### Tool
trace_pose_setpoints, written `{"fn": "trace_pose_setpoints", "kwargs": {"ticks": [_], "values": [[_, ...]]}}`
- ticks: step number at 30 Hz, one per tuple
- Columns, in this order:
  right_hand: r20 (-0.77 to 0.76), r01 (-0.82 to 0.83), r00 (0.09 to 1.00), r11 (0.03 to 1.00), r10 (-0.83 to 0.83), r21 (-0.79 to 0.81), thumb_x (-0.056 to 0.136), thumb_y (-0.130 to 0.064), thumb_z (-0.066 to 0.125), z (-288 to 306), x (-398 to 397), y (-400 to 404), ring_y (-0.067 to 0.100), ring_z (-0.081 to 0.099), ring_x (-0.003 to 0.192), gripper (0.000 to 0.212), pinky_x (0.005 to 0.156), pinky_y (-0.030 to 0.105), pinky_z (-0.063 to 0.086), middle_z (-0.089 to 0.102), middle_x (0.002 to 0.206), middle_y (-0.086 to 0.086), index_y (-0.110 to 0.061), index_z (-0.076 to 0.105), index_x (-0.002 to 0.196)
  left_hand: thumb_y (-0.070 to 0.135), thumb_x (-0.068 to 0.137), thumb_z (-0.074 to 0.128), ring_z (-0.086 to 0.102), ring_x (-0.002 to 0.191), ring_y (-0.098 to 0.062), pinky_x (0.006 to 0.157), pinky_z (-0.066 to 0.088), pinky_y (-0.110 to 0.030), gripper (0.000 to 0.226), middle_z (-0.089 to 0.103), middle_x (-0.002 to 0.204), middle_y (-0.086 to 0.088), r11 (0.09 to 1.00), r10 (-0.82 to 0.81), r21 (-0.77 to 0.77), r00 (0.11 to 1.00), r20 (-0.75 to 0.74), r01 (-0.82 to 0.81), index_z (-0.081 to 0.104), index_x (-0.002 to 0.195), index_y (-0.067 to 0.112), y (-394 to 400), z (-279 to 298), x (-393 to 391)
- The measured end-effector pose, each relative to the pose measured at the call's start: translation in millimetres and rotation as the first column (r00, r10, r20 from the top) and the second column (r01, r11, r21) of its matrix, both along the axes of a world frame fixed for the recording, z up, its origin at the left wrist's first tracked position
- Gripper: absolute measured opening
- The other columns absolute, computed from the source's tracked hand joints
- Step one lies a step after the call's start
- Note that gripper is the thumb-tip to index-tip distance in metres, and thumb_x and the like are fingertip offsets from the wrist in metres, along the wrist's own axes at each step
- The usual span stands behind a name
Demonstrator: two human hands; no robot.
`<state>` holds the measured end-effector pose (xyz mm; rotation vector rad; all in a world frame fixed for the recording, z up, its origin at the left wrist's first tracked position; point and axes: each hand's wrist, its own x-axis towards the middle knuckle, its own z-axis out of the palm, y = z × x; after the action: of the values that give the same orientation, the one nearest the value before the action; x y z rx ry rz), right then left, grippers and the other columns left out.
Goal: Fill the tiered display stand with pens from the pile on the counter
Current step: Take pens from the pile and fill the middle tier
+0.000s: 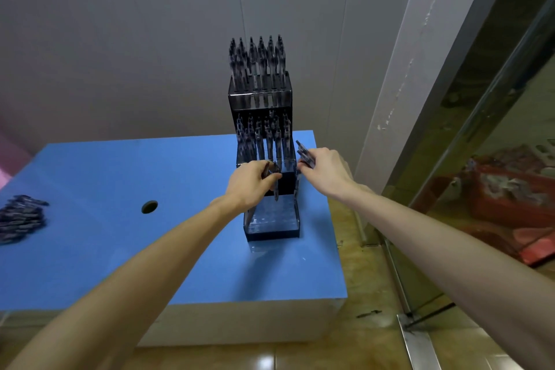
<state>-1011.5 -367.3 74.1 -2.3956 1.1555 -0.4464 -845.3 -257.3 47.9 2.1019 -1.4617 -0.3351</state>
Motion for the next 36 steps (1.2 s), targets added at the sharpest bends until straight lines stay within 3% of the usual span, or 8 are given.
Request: {"fn": "trace_pose_setpoints", "kwargs": {"ticks": [5,15,21,29,36], "values": [[-0.002,-0.027,1.0,1.0,0.027,0.001,0.096,-0.035,0.061,-8.2,1.1,-1.3,0.031,0.063,0.078,0.022,0.067,0.038,0.052,0.069,0.083,0.006,-0.014,0.066,0.09,0.038,0.102,0.059,0.061,0.073,-0.005,0.065,0.049,-0.032,0.026,0.073,0.08,0.014,1.0,0.027,0.006,1.0,0.011,-0.027,0.062,0.08,0.024,-3.9,-9.2,1.6],[0.065,-0.042,0.997,0.999,0.042,0.005,0.097,-0.035,0.061,-9.9,5.9,-5.5,0.028,0.063,0.074,0.024,0.066,0.04,0.053,0.067,0.077,0.004,-0.014,0.064,0.087,0.039,0.102,0.058,0.066,0.079,-0.017,0.073,0.056,-0.041,0.026,0.074,0.083,0.01,0.995,0.005,0.096,0.998,0.06,-0.01,0.063,0.085,0.019,-12.4,-22.8,1.3],[0.031,-0.059,0.998,0.998,0.06,-0.01,0.098,-0.035,0.06,-16.7,6.9,-7.0,0.029,0.062,0.076,0.024,0.064,0.038,0.049,0.066,0.077,0.004,-0.015,0.062,0.085,0.039,0.102,0.056,0.065,0.075,-0.022,0.07,0.056,-0.044,0.026,0.073,0.081,0.003,0.992,0.001,0.126,0.994,0.109,-0.015,0.061,0.085,0.021,-15.7,-25.5,-0.8],[0.003,-0.123,0.992,0.984,0.124,-0.126,0.099,-0.034,0.058,-13.0,12.3,-8.1,0.028,0.058,0.071,0.028,0.066,0.041,0.052,0.059,0.072,-0.001,-0.017,0.051,0.078,0.038,0.104,0.053,0.062,0.072,-0.028,0.062,0.049,-0.038,0.032,0.064,0.075,0.001,0.988,-0.026,0.151,0.958,0.285,-0.018,0.054,0.082,0.016,-22.3,-24.2,-3.9],[-0.007,-0.145,0.989,0.982,0.145,-0.122,0.099,-0.035,0.059,-17.4,12.5,-10.5,0.027,0.054,0.069,0.031,0.062,0.037,0.045,0.055,0.07,-0.003,-0.016,0.05,0.077,0.037,0.103,0.057,0.068,0.074,-0.023,0.063,0.05,-0.035,0.03,0.074,0.077,0.002,0.972,0.049,0.216,0.979,0.196,-0.092,0.067,0.087,0.014,-23.1,-39.8,-4.4]]}}
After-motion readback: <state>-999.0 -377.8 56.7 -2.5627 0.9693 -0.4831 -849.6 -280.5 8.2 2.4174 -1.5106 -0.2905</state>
